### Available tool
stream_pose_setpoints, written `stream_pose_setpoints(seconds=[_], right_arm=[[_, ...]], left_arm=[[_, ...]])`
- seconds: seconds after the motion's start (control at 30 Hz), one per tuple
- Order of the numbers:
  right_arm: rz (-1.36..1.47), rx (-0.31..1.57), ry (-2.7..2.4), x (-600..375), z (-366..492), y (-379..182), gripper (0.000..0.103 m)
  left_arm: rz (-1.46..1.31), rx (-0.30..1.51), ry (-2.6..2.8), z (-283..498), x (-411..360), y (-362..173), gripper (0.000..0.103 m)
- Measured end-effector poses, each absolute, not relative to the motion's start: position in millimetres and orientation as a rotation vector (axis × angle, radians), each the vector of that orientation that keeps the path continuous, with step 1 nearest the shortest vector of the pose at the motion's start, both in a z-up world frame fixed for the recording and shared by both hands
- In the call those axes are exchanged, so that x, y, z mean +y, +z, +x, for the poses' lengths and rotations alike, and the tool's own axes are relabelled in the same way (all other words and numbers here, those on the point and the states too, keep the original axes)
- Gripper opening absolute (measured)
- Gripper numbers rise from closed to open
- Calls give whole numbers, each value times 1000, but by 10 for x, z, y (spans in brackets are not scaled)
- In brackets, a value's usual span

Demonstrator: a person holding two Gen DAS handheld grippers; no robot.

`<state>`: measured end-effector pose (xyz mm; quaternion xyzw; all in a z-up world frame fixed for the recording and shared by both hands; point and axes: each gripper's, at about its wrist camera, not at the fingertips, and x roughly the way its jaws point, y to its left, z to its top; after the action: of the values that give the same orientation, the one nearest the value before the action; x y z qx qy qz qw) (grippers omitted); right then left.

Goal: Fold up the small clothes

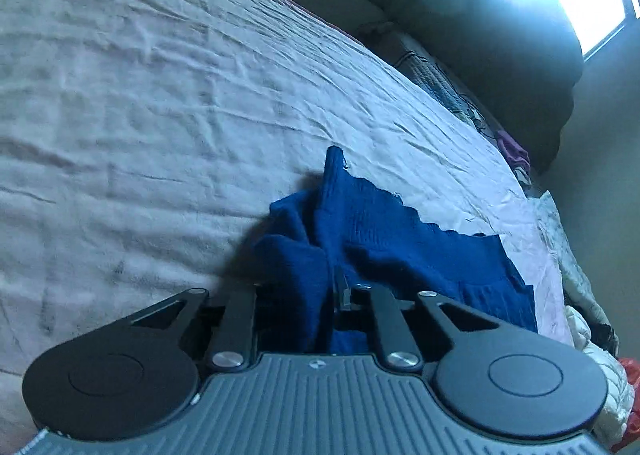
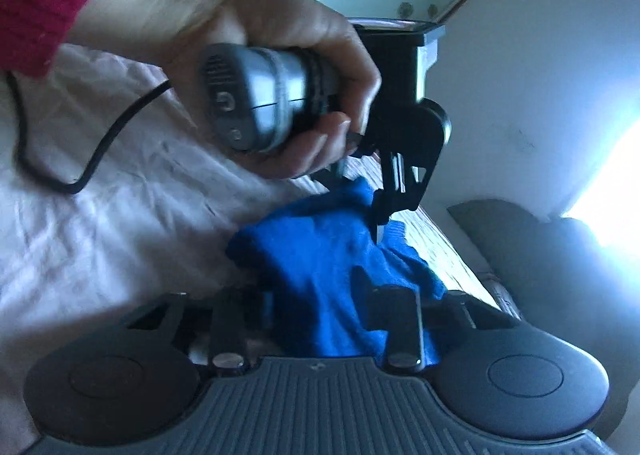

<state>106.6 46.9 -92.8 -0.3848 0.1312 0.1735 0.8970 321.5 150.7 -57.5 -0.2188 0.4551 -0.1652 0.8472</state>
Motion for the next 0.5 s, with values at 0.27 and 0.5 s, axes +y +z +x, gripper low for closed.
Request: stream_pose_setpoints(seconds=[0.27,0.5], right_arm=[[-816,175,388,429,840,-889,6],[-660,189,422,180,820,-649,5]], left_arm=[[-351,900,-289,3077,1328,-334,13],[-288,858,-259,2983,1148,-63,13]])
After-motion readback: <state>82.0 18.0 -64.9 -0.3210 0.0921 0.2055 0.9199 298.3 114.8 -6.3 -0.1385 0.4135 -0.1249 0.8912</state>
